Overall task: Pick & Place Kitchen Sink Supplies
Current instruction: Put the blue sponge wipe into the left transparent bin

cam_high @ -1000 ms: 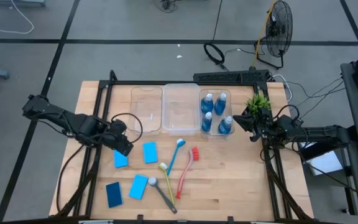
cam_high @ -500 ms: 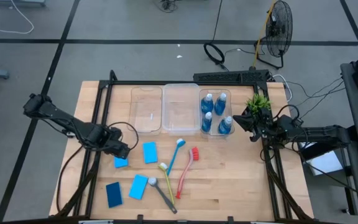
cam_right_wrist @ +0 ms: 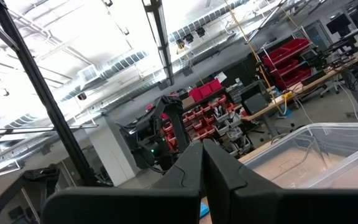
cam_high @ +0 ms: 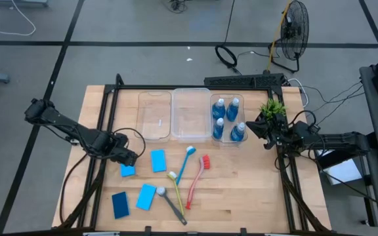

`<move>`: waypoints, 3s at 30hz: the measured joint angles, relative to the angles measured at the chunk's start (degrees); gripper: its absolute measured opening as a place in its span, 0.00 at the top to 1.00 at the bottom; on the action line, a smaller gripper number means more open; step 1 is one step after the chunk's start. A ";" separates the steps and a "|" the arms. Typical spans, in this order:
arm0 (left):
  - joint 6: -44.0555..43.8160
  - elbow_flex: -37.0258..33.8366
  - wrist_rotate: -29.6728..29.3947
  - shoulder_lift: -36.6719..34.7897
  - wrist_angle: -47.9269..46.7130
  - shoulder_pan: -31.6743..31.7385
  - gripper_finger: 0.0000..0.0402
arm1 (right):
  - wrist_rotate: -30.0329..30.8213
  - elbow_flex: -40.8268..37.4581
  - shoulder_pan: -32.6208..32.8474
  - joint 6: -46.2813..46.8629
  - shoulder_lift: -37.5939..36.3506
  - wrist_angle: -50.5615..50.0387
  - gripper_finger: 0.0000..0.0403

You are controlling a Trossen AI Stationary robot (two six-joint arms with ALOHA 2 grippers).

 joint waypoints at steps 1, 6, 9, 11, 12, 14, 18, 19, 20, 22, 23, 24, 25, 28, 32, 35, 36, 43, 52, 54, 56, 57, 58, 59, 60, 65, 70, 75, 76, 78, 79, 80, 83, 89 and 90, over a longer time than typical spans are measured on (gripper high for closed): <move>-0.13 0.00 -0.02 0.00 -0.02 0.00 0.37 | -0.01 0.00 0.00 0.02 -0.01 0.00 1.00; -2.23 -1.75 -0.29 -0.02 2.59 -0.17 0.37 | -0.01 0.00 -0.01 0.01 0.01 0.00 1.00; -4.38 -4.68 0.40 -0.01 5.92 -1.43 0.37 | -0.01 0.00 0.00 0.02 0.01 0.00 1.00; -5.91 -6.07 0.52 0.00 7.63 -2.45 0.37 | -0.01 0.00 -0.02 0.02 0.01 0.00 1.00; -6.82 -6.52 0.55 0.00 8.23 -2.94 0.37 | -0.01 0.00 0.00 0.18 0.01 0.00 1.00; -9.00 -7.07 0.33 0.00 9.37 -3.89 0.37 | -0.02 0.00 -0.01 0.44 -0.01 0.00 1.00; -12.50 -7.86 -1.49 0.00 9.94 -5.99 0.37 | -0.01 0.00 0.00 0.44 0.01 0.00 1.00; -13.06 -8.11 -1.64 0.00 10.11 -6.42 0.37 | -0.01 0.00 -0.02 0.44 0.01 0.00 1.00; -13.49 -8.33 -1.66 0.00 10.38 -6.79 0.37 | -0.01 0.00 0.00 0.44 -0.01 0.00 1.00; -14.63 -8.91 -1.44 0.00 10.96 -7.52 0.37 | -0.01 0.00 -0.02 0.44 -0.01 0.00 1.00; -15.34 -9.30 -1.35 0.00 11.36 -7.85 0.37 | -0.02 0.00 -0.01 0.44 0.00 0.00 1.00; -16.13 -9.80 -1.26 0.00 11.88 -8.25 0.37 | -0.02 0.00 -0.02 0.44 0.00 -0.01 1.00; -16.98 -10.48 -1.26 0.00 12.45 -8.64 0.37 | -0.02 0.00 -0.02 0.46 -0.01 -0.01 1.00; -19.80 -13.17 -0.52 -0.02 15.47 -10.01 0.37 | -0.03 0.00 0.00 0.44 -0.01 -0.02 1.00; -18.91 -16.72 -1.91 -0.24 22.63 -11.88 0.37 | -0.01 0.00 -0.01 0.44 0.00 0.00 1.00; -18.30 -16.96 -4.06 -0.20 24.48 -12.76 0.37 | -0.03 0.00 -0.02 0.69 0.01 0.03 1.00; -18.29 -16.74 -4.43 -0.16 24.56 -12.92 0.37 | -0.01 0.00 0.00 1.12 -0.01 0.11 1.00; -17.34 -16.68 -4.32 -0.11 24.58 -12.90 0.37 | -0.01 0.00 -0.01 1.51 0.00 0.22 1.00; -17.75 -16.74 -4.59 -0.08 24.77 -12.90 0.37 | -0.01 0.00 -0.02 1.51 0.01 0.22 1.00; -18.04 -16.74 -4.91 -0.07 25.12 -12.90 0.39 | -0.01 0.00 0.00 1.51 0.01 0.22 1.00; -18.76 -16.77 -5.21 -0.07 25.41 -12.85 0.42 | -0.01 0.00 0.00 1.51 0.01 0.22 1.00; -19.51 -16.79 -5.54 -0.04 25.58 -12.85 0.44 | -0.01 0.00 0.00 1.51 0.01 0.22 1.00; -20.20 -16.83 -6.04 -0.02 25.80 -12.85 0.47 | -0.01 0.00 0.00 1.51 0.01 0.22 1.00; -20.72 -16.87 -6.55 0.00 26.03 -12.85 0.51 | 0.00 0.00 -0.01 1.51 0.00 0.22 1.00; -21.07 -16.90 -7.09 0.02 26.22 -12.85 0.55 | 0.00 0.00 -0.01 1.51 0.01 0.22 1.00; -23.47 -16.94 -8.65 0.04 26.19 -12.85 0.77 | 0.01 0.00 -0.02 1.51 0.01 0.22 1.00; -24.20 -16.92 -8.65 0.02 25.50 -12.85 0.97 | 0.01 0.00 0.00 1.51 0.01 0.22 1.00; -24.37 -16.90 -7.11 0.02 25.07 -12.83 0.97 | 0.01 0.00 -0.02 1.53 0.01 0.22 1.00; -24.37 -16.90 -6.47 0.00 25.03 -12.83 0.98 | 0.01 0.00 -0.02 1.51 0.01 0.22 1.00; -24.38 -16.85 -5.28 0.00 25.25 -12.83 0.98 | 0.01 0.00 -0.02 1.51 0.01 0.22 1.00; -24.38 -16.85 -4.76 0.00 25.36 -12.83 0.98 | 0.01 0.00 -0.01 1.51 0.01 0.22 1.00; -24.40 -16.83 -4.17 -0.02 25.45 -12.83 0.98 | 0.01 0.00 -0.01 1.53 0.01 0.22 1.00; -24.37 -16.79 -1.96 -0.35 25.68 -12.83 0.99 | 0.01 0.00 -0.01 1.53 0.01 0.22 1.00; -23.35 -15.36 -0.69 -2.61 22.62 -12.85 0.99 | 0.01 0.00 -0.02 1.53 -0.01 0.22 1.00; -22.87 -14.92 -0.45 -3.07 22.04 -12.85 0.99 | 0.01 0.00 0.00 1.53 0.00 0.22 1.00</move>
